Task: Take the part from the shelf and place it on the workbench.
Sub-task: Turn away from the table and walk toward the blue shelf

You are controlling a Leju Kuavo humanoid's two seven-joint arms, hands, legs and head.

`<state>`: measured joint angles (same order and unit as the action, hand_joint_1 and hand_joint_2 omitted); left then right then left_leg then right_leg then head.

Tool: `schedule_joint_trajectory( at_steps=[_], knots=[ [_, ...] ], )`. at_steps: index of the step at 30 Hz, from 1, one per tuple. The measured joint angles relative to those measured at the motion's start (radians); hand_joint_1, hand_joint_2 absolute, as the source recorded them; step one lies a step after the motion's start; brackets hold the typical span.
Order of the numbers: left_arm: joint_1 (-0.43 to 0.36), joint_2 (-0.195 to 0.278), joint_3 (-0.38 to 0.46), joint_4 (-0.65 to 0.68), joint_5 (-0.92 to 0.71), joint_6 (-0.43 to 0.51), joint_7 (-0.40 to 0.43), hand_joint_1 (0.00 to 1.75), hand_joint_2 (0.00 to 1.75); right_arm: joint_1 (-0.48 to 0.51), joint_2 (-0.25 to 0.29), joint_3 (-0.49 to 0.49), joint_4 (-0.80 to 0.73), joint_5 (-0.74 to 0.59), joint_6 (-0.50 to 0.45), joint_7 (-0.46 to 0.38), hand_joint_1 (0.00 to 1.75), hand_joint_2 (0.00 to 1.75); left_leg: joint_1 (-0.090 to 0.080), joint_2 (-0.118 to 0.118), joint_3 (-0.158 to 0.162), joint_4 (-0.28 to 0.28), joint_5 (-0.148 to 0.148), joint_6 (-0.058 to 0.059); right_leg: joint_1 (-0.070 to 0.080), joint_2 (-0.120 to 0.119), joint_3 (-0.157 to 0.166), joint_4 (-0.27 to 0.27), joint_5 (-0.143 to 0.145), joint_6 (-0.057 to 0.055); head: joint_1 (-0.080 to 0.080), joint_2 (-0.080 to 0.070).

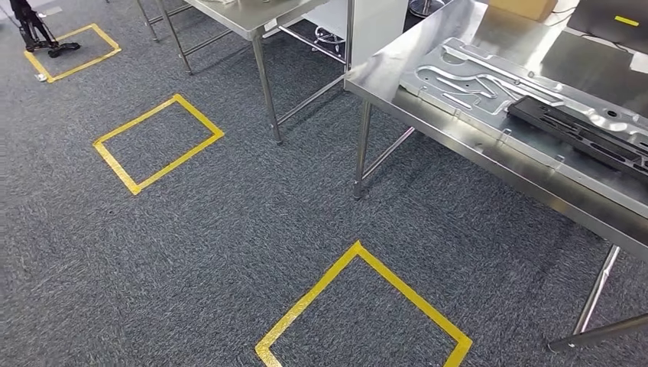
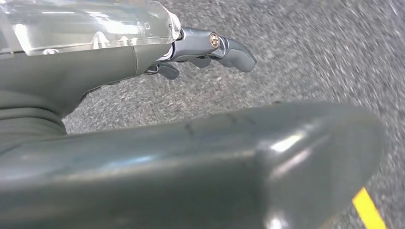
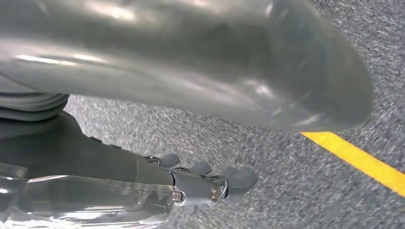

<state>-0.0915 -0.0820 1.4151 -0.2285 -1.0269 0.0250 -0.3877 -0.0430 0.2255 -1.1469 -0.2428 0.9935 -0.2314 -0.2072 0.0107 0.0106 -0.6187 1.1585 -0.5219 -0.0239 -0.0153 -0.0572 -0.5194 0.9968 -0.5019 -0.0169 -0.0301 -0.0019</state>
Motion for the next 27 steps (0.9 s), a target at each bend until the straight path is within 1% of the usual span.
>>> schedule_joint_trajectory(
  at_steps=[1,2,3,4,5,6,7,8,9,10,11,12,13,14,15,16,17,18,19,21,22,23,24,25,26,27],
  knots=[
    [-0.001,0.003,-0.001,0.000,0.001,0.000,0.001,0.00,0.00,0.000,0.000,-0.002,0.001,0.001,0.000,0.002,0.00,0.00,-0.004,0.019,0.037,-0.073,0.026,0.005,0.002,-0.009,0.003,0.000,-0.003,0.003,0.000,0.000],
    [-0.003,0.006,-0.001,0.000,0.001,0.000,0.002,0.00,0.00,-0.001,0.000,-0.003,0.002,0.002,0.001,0.004,0.00,0.00,-0.009,0.033,0.064,-0.127,0.042,0.011,0.004,-0.017,0.005,0.001,-0.005,0.008,0.000,0.000],
    [-0.003,0.008,-0.001,0.000,0.001,0.000,0.003,0.00,0.00,-0.001,0.000,-0.004,0.003,0.002,0.001,0.006,0.00,0.00,-0.013,0.043,0.078,-0.157,0.048,0.017,0.006,-0.025,0.006,0.001,-0.006,0.013,0.001,0.000],
    [-0.003,0.010,-0.002,0.000,0.002,0.000,0.005,0.00,0.00,-0.002,0.000,-0.006,0.004,0.003,0.001,0.007,0.00,0.00,-0.017,0.042,0.078,-0.164,0.045,0.022,0.007,-0.033,0.007,0.001,-0.007,0.018,0.001,0.000],
    [-0.001,0.012,-0.002,0.000,0.002,0.000,0.007,0.00,0.00,-0.005,0.000,-0.007,0.005,0.004,0.002,0.007,0.00,0.00,-0.016,0.032,0.076,-0.166,0.048,0.027,0.008,-0.039,0.010,-0.001,-0.007,0.023,0.001,0.000],
    [0.001,0.013,-0.002,0.000,0.002,0.001,0.009,0.00,0.00,-0.007,0.000,-0.008,0.005,0.004,0.004,0.007,0.00,0.00,-0.014,0.024,0.076,-0.171,0.052,0.032,0.006,-0.036,0.012,0.002,-0.011,0.029,0.001,0.000],
    [0.003,0.014,-0.002,0.000,0.003,0.002,0.011,0.00,0.00,-0.008,0.000,-0.008,0.005,0.005,0.005,0.006,0.00,0.00,-0.012,0.016,0.078,-0.176,0.055,0.038,0.005,-0.020,0.008,0.013,-0.022,0.033,0.002,0.000],
    [0.003,0.014,-0.002,0.000,0.003,0.002,0.013,0.00,0.00,-0.008,0.000,-0.009,0.005,0.006,0.006,0.006,0.00,0.00,-0.009,0.007,0.080,-0.182,0.060,0.044,0.004,0.002,-0.005,0.045,-0.046,0.037,0.002,0.000],
    [0.001,0.015,-0.002,0.000,0.002,0.003,0.015,0.00,0.00,-0.007,0.000,-0.009,0.005,0.007,0.006,0.006,0.00,0.00,-0.008,-0.001,0.081,-0.185,0.063,0.048,0.002,0.028,-0.030,0.099,-0.079,0.039,0.003,0.000],
    [0.000,0.015,-0.002,0.000,0.002,0.003,0.017,0.00,0.00,-0.006,0.000,-0.010,0.005,0.008,0.006,0.006,0.00,0.00,-0.008,-0.009,0.079,-0.185,0.065,0.052,0.002,0.045,-0.064,0.168,-0.115,0.039,0.004,0.000],
    [-0.001,0.015,-0.003,0.000,0.001,0.003,0.018,0.00,0.00,-0.005,0.000,-0.010,0.006,0.010,0.006,0.006,0.00,0.00,-0.009,-0.018,0.077,-0.184,0.065,0.053,0.002,0.052,-0.099,0.237,-0.142,0.038,0.004,0.000],
    [0.000,0.016,-0.003,0.000,0.001,0.003,0.019,0.00,0.00,-0.004,0.000,-0.010,0.006,0.013,0.005,0.006,0.00,0.00,-0.010,-0.029,0.076,-0.183,0.066,0.053,0.002,0.055,-0.122,0.281,-0.152,0.038,0.004,0.000],
    [0.000,0.017,-0.003,0.000,0.002,0.004,0.020,0.00,0.00,-0.004,0.000,-0.010,0.006,0.017,0.004,0.007,0.00,0.00,-0.010,-0.041,0.076,-0.181,0.066,0.053,0.001,0.056,-0.129,0.289,-0.140,0.038,0.004,0.000],
    [0.001,0.017,-0.003,0.000,0.006,0.004,0.021,0.00,0.00,-0.004,0.000,-0.010,0.006,0.025,0.003,0.008,0.00,0.00,-0.010,-0.053,0.076,-0.178,0.065,0.052,0.001,0.058,-0.115,0.255,-0.108,0.038,0.004,0.000],
    [0.001,0.017,-0.003,0.000,0.013,0.005,0.022,0.00,0.00,-0.004,0.000,-0.010,0.006,0.035,0.001,0.012,0.00,0.00,-0.009,-0.066,0.075,-0.173,0.063,0.049,-0.001,0.067,-0.086,0.189,-0.067,0.037,0.004,0.000],
    [0.002,0.017,-0.002,0.000,0.020,0.006,0.023,0.00,0.00,-0.004,-0.001,-0.009,0.006,0.046,-0.001,0.016,0.00,0.00,-0.008,-0.076,0.075,-0.169,0.061,0.047,-0.004,0.077,-0.058,0.127,-0.031,0.036,0.004,0.000],
    [0.002,0.017,-0.002,0.000,0.025,0.006,0.024,0.00,0.00,-0.004,-0.001,-0.008,0.006,0.053,-0.002,0.019,0.00,0.00,-0.008,-0.083,0.075,-0.166,0.060,0.044,-0.005,0.087,-0.036,0.079,-0.007,0.036,0.004,0.000],
    [0.002,0.018,-0.002,0.000,0.029,0.006,0.025,0.00,0.00,-0.004,-0.001,-0.007,0.006,0.059,-0.002,0.022,0.00,0.00,-0.007,-0.087,0.074,-0.164,0.058,0.042,-0.007,0.099,-0.023,0.050,0.004,0.035,0.004,0.000],
    [0.002,0.018,-0.001,0.000,0.031,0.006,0.025,0.00,0.00,-0.004,-0.001,-0.007,0.007,0.061,-0.003,0.024,0.00,0.00,-0.008,-0.089,0.072,-0.162,0.057,0.041,-0.008,0.110,-0.021,0.044,-0.001,0.035,0.004,0.000],
    [0.005,0.024,0.002,0.000,0.039,0.006,0.029,0.00,0.00,-0.007,0.000,-0.003,0.009,0.072,-0.008,0.035,0.00,0.00,-0.008,-0.106,0.062,-0.157,0.058,0.027,-0.005,0.114,-0.019,0.031,-0.007,0.024,0.003,0.000],
    [0.007,0.029,0.004,0.000,0.045,0.006,0.032,0.00,0.00,-0.010,0.002,0.000,0.011,0.078,-0.012,0.043,0.00,0.00,-0.008,-0.110,0.057,-0.154,0.057,0.019,-0.004,0.108,-0.018,0.026,-0.008,0.015,0.003,0.000],
    [0.009,0.033,0.006,0.000,0.050,0.006,0.038,0.00,0.00,-0.012,0.004,0.003,0.012,0.085,-0.018,0.050,0.00,0.00,-0.007,-0.101,0.050,-0.144,0.052,0.011,-0.003,0.093,-0.017,0.023,-0.005,0.006,0.002,0.000],
    [0.010,0.037,0.008,0.000,0.054,0.006,0.043,0.00,0.00,-0.012,0.007,0.006,0.014,0.088,-0.022,0.055,0.00,0.00,-0.007,-0.081,0.039,-0.119,0.036,0.006,-0.004,0.082,-0.016,0.020,-0.003,-0.001,0.001,0.000],
    [0.010,0.040,0.012,0.000,0.058,0.006,0.048,0.00,0.00,-0.011,0.009,0.008,0.015,0.091,-0.026,0.060,0.00,0.00,-0.007,-0.056,0.019,-0.076,0.011,0.003,-0.003,0.070,-0.015,0.019,-0.003,-0.006,0.000,0.000],
    [0.009,0.042,0.015,0.000,0.060,0.007,0.054,0.00,0.00,-0.010,0.010,0.010,0.016,0.093,-0.029,0.064,0.00,0.00,-0.006,-0.036,-0.010,-0.014,-0.021,-0.002,-0.001,0.058,-0.015,0.018,-0.004,-0.010,0.000,0.000],
    [0.008,0.044,0.019,0.000,0.063,0.008,0.059,0.00,0.00,-0.010,0.012,0.012,0.017,0.094,-0.030,0.068,0.00,0.00,-0.005,-0.028,-0.043,0.054,-0.051,-0.005,0.001,0.044,-0.015,0.019,-0.005,-0.013,-0.001,0.000]
  ],
)
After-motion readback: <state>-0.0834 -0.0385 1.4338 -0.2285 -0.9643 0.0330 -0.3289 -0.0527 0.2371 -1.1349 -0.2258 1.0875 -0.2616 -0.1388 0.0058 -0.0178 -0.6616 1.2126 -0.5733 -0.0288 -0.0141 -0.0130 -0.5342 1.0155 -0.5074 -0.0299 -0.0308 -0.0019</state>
